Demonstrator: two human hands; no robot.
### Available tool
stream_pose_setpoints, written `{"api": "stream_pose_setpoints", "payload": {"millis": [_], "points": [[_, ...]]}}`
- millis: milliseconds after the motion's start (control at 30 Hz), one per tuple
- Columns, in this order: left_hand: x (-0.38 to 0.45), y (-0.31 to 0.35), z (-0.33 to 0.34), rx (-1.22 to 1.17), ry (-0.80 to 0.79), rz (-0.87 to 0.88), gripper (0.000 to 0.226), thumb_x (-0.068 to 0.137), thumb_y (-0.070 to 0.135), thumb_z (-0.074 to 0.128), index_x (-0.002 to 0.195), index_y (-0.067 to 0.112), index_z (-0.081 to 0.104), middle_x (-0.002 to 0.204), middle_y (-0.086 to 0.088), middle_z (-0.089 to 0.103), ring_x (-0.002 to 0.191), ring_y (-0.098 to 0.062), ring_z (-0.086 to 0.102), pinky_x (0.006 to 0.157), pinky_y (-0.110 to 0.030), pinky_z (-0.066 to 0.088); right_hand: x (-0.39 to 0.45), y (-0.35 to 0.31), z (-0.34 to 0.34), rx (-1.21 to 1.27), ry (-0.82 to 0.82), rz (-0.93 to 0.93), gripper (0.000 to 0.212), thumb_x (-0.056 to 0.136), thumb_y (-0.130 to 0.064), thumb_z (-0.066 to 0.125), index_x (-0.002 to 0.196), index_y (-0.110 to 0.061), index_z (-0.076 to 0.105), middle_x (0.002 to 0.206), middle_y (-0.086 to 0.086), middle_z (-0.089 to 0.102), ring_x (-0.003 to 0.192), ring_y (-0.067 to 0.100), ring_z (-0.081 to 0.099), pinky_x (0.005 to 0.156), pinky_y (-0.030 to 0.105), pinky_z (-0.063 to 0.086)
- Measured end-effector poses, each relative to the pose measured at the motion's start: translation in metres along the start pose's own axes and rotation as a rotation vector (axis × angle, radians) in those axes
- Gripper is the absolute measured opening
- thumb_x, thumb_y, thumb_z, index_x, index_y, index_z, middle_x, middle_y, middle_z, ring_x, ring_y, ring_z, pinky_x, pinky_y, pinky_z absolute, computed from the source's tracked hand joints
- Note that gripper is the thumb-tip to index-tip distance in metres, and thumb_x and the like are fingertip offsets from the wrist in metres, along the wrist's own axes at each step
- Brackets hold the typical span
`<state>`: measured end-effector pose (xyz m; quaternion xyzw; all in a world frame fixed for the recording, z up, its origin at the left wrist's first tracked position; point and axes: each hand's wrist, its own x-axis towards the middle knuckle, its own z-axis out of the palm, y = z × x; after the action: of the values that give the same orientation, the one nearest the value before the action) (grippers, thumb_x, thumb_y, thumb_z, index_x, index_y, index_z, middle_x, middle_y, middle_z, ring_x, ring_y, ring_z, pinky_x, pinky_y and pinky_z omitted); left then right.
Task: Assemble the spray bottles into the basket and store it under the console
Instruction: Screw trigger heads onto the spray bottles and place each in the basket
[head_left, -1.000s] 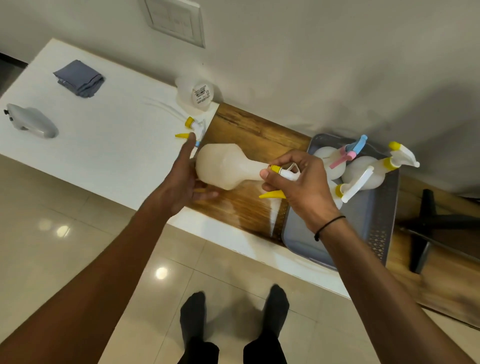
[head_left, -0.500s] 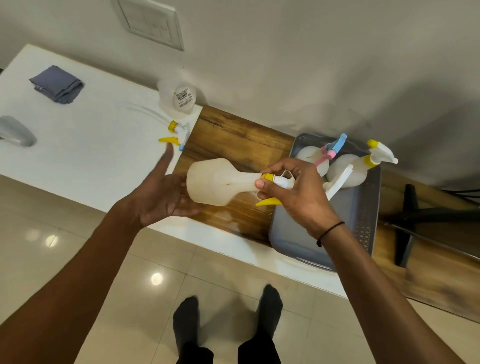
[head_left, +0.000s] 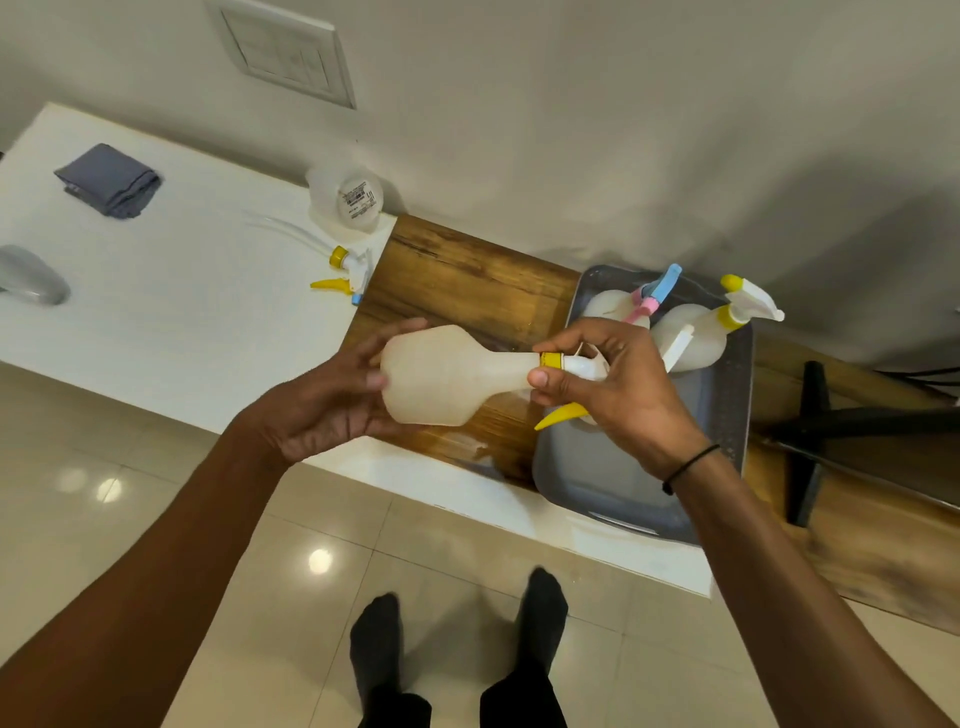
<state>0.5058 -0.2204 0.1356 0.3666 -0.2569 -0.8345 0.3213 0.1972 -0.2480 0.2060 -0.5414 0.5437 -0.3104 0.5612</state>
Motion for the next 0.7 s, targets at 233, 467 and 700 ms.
{"api": "stream_pose_setpoints", "payload": {"millis": [233, 467, 700], "points": [[0.005, 0.005, 0.013, -0.132, 0.052, -0.192, 0.093, 0.074, 0.072, 0.077, 0.150, 0.023, 0.054, 0.144, -0.019, 0.063, 0.125, -0.044, 0.066, 0.086, -0.060, 0.062, -0.002, -0.001, 0.002, -0.069, 0.000, -0.033, 0.022, 0.079, -0.009, 0.086, 0.097, -0.002, 0.074, 0.091, 0.012, 0.075, 0.075, 0.027, 0.079, 0.069, 0.041, 0.066], [0.009, 0.008, 0.015, -0.055, -0.003, 0.154, 0.076, 0.095, 0.015, 0.075, 0.159, 0.032, 0.039, 0.166, -0.008, 0.040, 0.144, -0.031, 0.051, 0.105, -0.056, 0.053, -0.002, -0.009, -0.005, -0.035, -0.001, -0.047, 0.026, 0.077, -0.006, 0.086, 0.098, 0.004, 0.074, 0.092, 0.014, 0.074, 0.072, 0.025, 0.079, 0.065, 0.030, 0.064], [0.002, 0.015, 0.031, 0.309, 0.105, 0.082, 0.083, 0.072, 0.037, 0.095, 0.145, 0.036, 0.057, 0.144, 0.003, 0.058, 0.127, -0.030, 0.065, 0.080, -0.036, 0.064, -0.006, -0.021, -0.014, -0.008, 0.033, -0.075, 0.030, 0.078, -0.006, 0.085, 0.102, 0.007, 0.073, 0.093, 0.022, 0.074, 0.073, 0.031, 0.079, 0.066, 0.035, 0.066]]}}
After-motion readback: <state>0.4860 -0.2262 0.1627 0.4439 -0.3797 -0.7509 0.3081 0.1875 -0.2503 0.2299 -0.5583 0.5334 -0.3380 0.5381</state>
